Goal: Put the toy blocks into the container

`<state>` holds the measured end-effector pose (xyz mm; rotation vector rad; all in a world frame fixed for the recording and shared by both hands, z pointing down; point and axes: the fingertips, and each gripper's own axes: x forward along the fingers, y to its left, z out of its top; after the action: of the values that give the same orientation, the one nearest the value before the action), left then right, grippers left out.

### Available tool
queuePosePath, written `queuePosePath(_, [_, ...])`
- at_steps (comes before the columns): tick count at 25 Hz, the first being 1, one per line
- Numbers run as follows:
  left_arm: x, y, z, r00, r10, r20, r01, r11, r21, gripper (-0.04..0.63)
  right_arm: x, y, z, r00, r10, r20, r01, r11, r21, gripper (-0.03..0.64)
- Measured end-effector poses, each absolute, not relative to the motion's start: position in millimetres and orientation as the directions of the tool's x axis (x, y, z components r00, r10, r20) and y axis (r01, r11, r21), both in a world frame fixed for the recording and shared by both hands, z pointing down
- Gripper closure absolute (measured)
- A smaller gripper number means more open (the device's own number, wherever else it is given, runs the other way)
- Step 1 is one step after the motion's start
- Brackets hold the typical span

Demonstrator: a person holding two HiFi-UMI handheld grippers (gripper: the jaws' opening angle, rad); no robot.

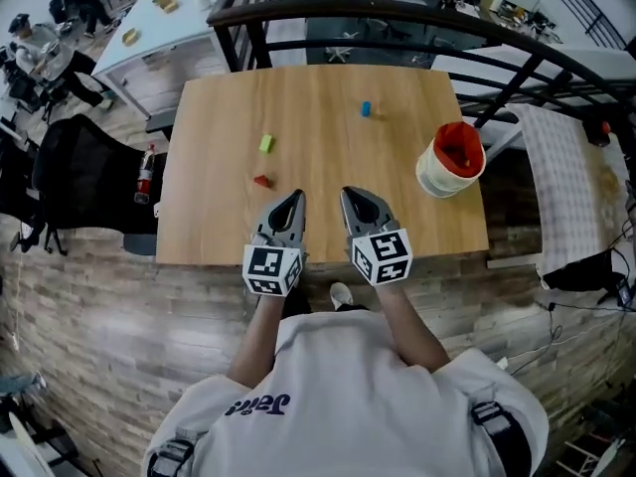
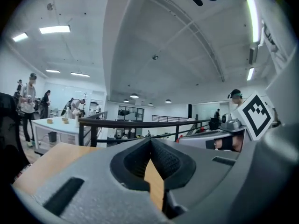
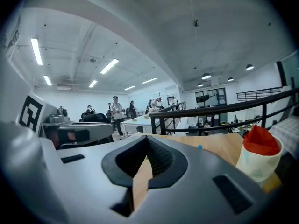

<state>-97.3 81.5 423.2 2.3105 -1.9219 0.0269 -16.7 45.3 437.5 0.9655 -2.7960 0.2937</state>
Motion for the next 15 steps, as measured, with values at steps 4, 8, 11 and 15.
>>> queuePosePath(4, [-89, 39, 425, 0.363, -0.926, 0.102, -0.930, -0.354, 0.099, 0.589, -15, 24, 441, -0.707, -0.651, 0.276, -0.694, 0.714, -0.095, 0.604])
queuePosePath(8, [-75, 22, 444, 0.545, -0.827, 0.137, -0.838, -0.534, 0.112, 0.589, -12, 36, 471, -0.663, -0.628, 0.408, -0.694, 0.719, -0.022, 0.604])
queuePosePath(11, [-56, 20, 459, 0.651, -0.745, 0.145, -0.759, -0.641, 0.116, 0.589, 10, 47, 499, -0.611, -0.634, 0.475, -0.713, 0.701, 0.019, 0.603])
queuePosePath(15, [-32, 21, 478, 0.778, -0.602, 0.178, -0.626, -0.767, 0.139, 0.589, 45, 64, 526, -0.507, -0.650, 0.565, -0.784, 0.621, 0.010, 0.603])
